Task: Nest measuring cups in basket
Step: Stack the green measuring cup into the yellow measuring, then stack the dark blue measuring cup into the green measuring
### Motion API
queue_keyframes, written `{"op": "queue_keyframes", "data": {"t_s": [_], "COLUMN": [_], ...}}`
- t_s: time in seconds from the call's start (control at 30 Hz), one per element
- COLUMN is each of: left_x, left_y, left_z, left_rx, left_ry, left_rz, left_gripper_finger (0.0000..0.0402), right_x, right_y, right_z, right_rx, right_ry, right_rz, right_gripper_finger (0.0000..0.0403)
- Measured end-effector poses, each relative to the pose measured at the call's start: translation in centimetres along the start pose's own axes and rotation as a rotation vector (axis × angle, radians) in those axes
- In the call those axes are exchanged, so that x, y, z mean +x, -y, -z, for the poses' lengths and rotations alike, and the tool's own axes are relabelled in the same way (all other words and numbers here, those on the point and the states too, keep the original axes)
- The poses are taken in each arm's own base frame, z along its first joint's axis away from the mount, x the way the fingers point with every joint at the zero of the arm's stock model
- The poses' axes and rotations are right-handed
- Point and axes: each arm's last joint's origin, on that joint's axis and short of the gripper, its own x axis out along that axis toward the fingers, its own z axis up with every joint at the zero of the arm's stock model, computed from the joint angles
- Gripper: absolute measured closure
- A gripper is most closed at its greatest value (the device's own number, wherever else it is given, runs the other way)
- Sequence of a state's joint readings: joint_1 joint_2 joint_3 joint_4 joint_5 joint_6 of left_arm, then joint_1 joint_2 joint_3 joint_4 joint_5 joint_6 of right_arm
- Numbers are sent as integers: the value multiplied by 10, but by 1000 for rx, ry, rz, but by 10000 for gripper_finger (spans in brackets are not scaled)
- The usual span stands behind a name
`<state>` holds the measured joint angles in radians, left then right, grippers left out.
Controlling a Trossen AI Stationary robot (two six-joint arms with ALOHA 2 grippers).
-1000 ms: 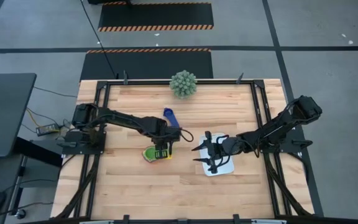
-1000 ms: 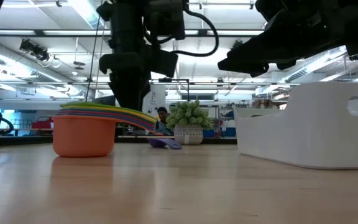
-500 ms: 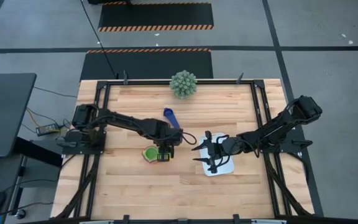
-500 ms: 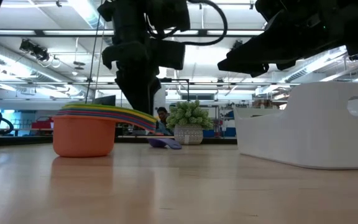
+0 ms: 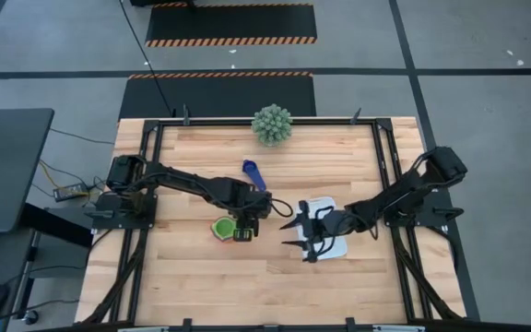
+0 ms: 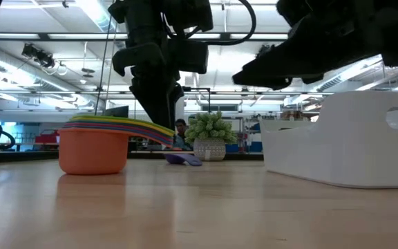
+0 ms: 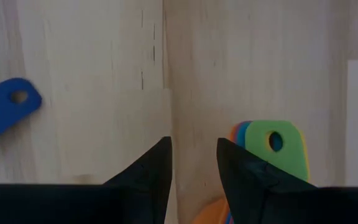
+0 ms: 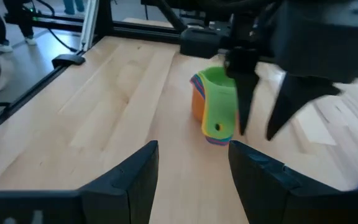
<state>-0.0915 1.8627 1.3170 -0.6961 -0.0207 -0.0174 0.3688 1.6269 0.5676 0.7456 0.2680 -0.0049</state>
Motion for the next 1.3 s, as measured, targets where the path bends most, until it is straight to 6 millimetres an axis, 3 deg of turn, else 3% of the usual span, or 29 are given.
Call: {"op": "queue_keyframes", "data": {"t_s": [0.17,0.57,0.77,1.0,1.3], "left_x": [-5,-9,-9,-10,-10], "left_y": [-1,-4,-16,-37,-72], "left_z": [2,7,7,9,13], "left_rx": [4,49,65,138,105], "left_ry": [-11,-59,-64,-93,-117], "left_rz": [-15,-82,-98,-237,-265], "left_gripper_finger": [269,269,269,269,269], "right_x": [22,53,43,28,9], "right_y": [-8,-16,-10,-4,12], "right_z": [-4,-5,-13,-24,-11], "right_rx": [-51,-98,-120,-149,-151], "right_ry": [-4,-79,-134,-196,-256], "right_rz": [-3,12,119,169,233], "right_gripper_finger": [201,201,201,201,201]}}
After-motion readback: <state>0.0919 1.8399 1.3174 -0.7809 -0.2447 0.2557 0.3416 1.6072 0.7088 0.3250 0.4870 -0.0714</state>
